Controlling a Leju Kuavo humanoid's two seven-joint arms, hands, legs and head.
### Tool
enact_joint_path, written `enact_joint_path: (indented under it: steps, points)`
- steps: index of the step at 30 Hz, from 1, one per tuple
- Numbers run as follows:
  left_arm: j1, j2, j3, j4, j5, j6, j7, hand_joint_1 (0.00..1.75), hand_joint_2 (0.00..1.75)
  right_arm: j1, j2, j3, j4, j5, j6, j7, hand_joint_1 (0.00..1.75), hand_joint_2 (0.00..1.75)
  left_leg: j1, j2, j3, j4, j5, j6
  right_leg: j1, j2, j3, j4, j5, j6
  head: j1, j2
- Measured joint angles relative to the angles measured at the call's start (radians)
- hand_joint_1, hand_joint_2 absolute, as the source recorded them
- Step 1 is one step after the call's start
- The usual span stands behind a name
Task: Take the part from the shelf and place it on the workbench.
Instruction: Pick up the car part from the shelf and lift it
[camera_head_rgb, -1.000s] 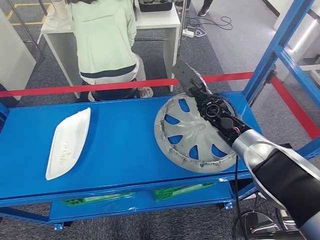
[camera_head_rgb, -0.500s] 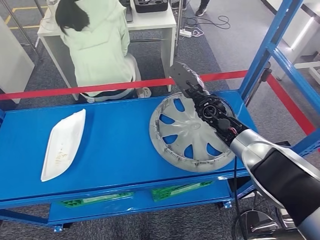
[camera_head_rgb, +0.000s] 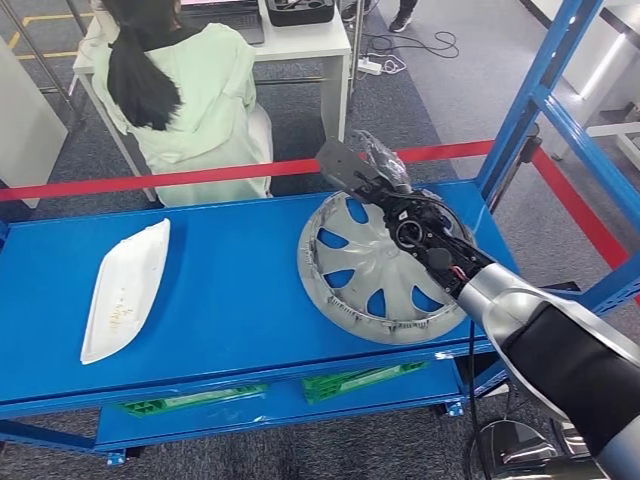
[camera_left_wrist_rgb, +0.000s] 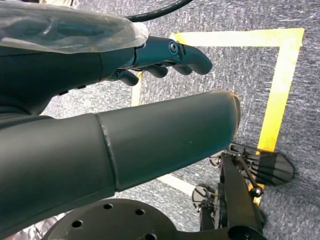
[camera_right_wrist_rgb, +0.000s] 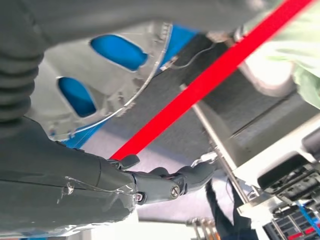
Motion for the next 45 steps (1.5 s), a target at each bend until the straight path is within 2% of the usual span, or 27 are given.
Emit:
enact_joint_path:
  steps: [4,7,20,28,38,45]
  points:
    - [0.000,0.000,0.000,0.000,0.022,0.005,0.009,0.00,0.00,0.051,-0.002,0.011,-0.101,0.162,0.036,0.119,0.00,1.75,0.000,0.000,0.001,0.000,0.000,0.000,0.000,0.000,0.001,0.000,0.000,0.000,0.000,0.000]
    - [0.000,0.000,0.000,0.000,0.029,0.006,0.011,0.00,0.00,0.096,-0.004,0.019,-0.178,0.241,0.053,0.169,0.00,1.75,0.000,0.000,0.001,0.000,0.000,0.000,0.000,0.000,0.000,0.000,0.000,0.000,0.000,0.000]
    - [0.000,0.000,0.000,0.000,0.032,0.007,0.011,0.00,0.00,0.142,-0.031,0.031,-0.341,0.267,0.068,0.186,0.00,1.75,0.000,0.001,0.001,0.000,0.000,0.000,0.000,0.000,0.000,0.000,-0.001,-0.001,-0.001,0.000]
    - [0.000,0.000,-0.013,0.000,0.042,0.006,0.011,0.00,0.00,0.215,-0.034,0.032,-0.447,0.443,0.128,0.262,0.00,1.75,0.000,0.001,0.001,-0.001,0.000,0.000,0.000,0.000,0.001,0.000,-0.001,-0.001,-0.001,0.000]
    - [0.000,0.000,-0.029,0.000,0.053,0.010,0.011,0.00,0.00,0.289,-0.034,0.031,-0.530,0.549,0.183,0.300,0.00,1.75,0.000,0.001,0.002,-0.001,0.000,0.000,0.000,0.000,0.000,0.000,-0.001,-0.001,-0.002,0.000]
    - [0.002,-0.001,-0.040,0.000,0.066,0.012,0.015,0.00,0.00,0.441,-0.058,-0.010,-0.640,0.537,0.151,0.278,0.00,1.75,0.000,0.000,0.003,-0.001,-0.002,0.000,0.000,0.000,0.001,0.000,-0.003,-0.001,-0.001,0.000]
